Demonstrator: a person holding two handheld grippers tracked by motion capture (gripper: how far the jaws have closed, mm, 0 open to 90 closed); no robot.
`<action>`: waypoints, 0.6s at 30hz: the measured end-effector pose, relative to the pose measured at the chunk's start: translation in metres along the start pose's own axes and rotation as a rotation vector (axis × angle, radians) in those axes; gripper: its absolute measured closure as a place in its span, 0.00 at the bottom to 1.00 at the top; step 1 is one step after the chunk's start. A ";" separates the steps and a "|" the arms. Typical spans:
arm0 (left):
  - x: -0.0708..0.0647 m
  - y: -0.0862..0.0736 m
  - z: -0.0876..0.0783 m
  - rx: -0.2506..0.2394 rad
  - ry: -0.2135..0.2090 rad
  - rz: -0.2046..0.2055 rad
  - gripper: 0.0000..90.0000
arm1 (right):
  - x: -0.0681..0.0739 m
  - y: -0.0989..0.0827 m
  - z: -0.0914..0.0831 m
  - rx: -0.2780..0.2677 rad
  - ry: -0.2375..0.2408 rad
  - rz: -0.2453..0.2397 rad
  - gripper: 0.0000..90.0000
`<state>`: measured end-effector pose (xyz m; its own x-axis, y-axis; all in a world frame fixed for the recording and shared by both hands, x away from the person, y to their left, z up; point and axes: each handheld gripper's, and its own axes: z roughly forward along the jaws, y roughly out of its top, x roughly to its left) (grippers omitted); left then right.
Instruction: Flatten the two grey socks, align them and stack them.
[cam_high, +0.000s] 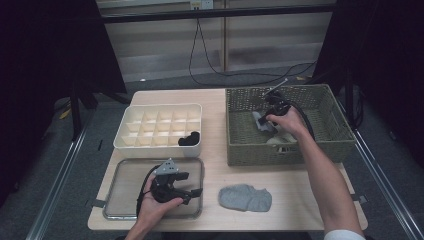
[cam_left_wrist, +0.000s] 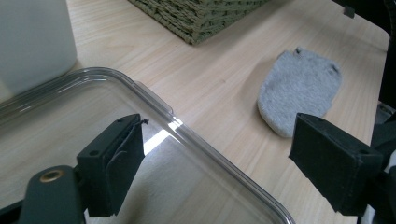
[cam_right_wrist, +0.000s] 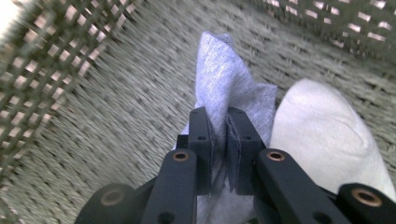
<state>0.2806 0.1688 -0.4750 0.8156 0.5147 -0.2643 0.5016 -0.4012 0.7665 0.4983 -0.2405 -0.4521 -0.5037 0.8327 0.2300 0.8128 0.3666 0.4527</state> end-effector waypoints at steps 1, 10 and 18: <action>0.000 0.000 0.000 0.001 0.003 0.000 0.19 | 0.001 0.000 -0.001 -0.004 0.007 0.011 0.91; 0.001 0.000 0.001 0.008 -0.011 -0.001 0.18 | 0.005 0.000 -0.013 -0.102 0.085 0.023 0.91; 0.000 0.001 0.001 0.007 -0.010 0.015 0.20 | 0.014 0.000 -0.021 -0.156 0.133 0.009 0.91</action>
<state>0.2811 0.1676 -0.4746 0.8257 0.5013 -0.2586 0.4914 -0.4142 0.7661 0.4853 -0.2379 -0.4308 -0.5394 0.7696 0.3418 0.7675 0.2824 0.5755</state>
